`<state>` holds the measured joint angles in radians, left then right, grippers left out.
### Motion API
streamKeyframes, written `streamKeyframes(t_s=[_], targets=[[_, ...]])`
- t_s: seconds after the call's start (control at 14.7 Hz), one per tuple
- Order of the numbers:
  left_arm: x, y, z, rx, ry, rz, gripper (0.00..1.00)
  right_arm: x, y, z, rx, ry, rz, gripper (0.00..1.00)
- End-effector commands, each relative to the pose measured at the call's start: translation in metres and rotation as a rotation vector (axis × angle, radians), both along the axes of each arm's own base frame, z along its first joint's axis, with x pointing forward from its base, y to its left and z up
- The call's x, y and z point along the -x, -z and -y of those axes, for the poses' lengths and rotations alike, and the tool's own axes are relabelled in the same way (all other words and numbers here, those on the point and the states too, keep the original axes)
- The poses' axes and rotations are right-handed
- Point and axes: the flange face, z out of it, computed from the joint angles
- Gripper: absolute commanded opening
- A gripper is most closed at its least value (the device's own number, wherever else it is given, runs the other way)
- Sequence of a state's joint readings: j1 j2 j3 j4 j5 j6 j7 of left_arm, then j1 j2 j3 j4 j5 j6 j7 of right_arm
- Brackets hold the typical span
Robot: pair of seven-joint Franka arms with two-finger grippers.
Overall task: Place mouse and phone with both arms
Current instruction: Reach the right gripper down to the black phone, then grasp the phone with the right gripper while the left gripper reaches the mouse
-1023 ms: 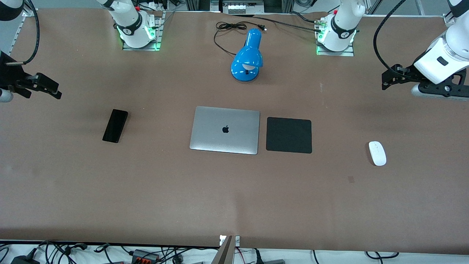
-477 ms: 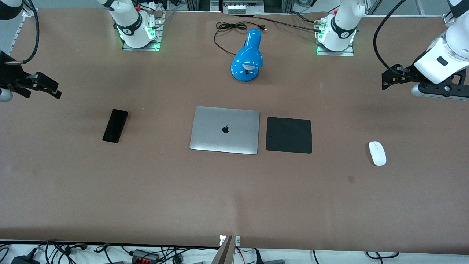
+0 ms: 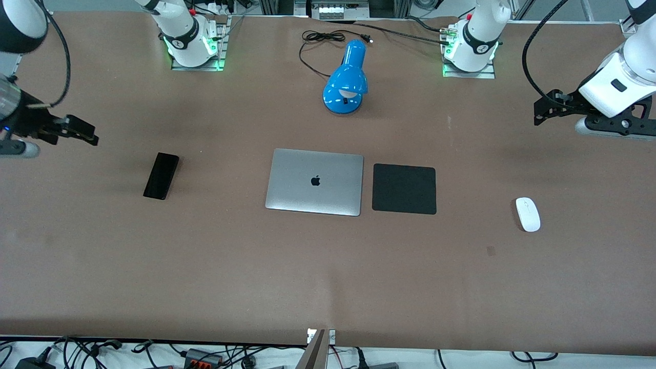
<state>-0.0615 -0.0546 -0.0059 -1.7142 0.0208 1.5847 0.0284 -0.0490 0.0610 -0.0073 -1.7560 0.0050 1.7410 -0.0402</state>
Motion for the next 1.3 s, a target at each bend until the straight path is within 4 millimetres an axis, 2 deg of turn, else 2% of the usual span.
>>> streamKeyframes(t_s=[0.0,0.2,0.34,0.48,0.55,0.68,0.82,0.95,1.16,1.23], targets=[[0.001,0.006,-0.005,-0.017,-0.003,-0.062,1.0,-0.017,0.044,-0.005,0.027,-0.023,-0.052,1.0],[-0.005,0.017,-0.012,-0.02,-0.016,-0.084,1.0,-0.029,0.099,-0.024,0.085,0.007,-0.089,1.0],[-0.027,0.037,-0.013,-0.022,-0.01,-0.116,1.0,-0.029,0.138,-0.026,0.099,0.048,-0.102,1.0],[-0.042,0.043,-0.024,-0.021,-0.027,-0.115,1.0,-0.02,0.177,-0.022,0.094,0.052,-0.092,1.0],[-0.049,0.052,-0.032,-0.014,-0.041,-0.123,1.0,-0.012,0.197,-0.022,0.089,0.055,-0.081,1.0],[-0.065,0.055,-0.045,-0.006,-0.063,-0.113,1.0,0.001,0.243,-0.019,0.079,0.073,-0.055,1.0],[-0.075,0.065,-0.05,-0.003,-0.071,-0.119,1.0,0.012,0.273,-0.013,0.076,0.123,-0.05,1.0],[-0.09,0.078,-0.063,-0.014,-0.085,-0.055,1.0,0.023,0.294,-0.015,0.08,0.17,-0.064,1.0],[-0.113,0.137,-0.098,-0.011,-0.13,-0.05,1.0,0.042,0.331,-0.01,0.077,0.239,-0.048,1.0],[-0.121,0.158,-0.108,-0.012,-0.14,-0.041,1.0,0.046,0.335,-0.006,0.074,0.248,-0.041,1.0]])
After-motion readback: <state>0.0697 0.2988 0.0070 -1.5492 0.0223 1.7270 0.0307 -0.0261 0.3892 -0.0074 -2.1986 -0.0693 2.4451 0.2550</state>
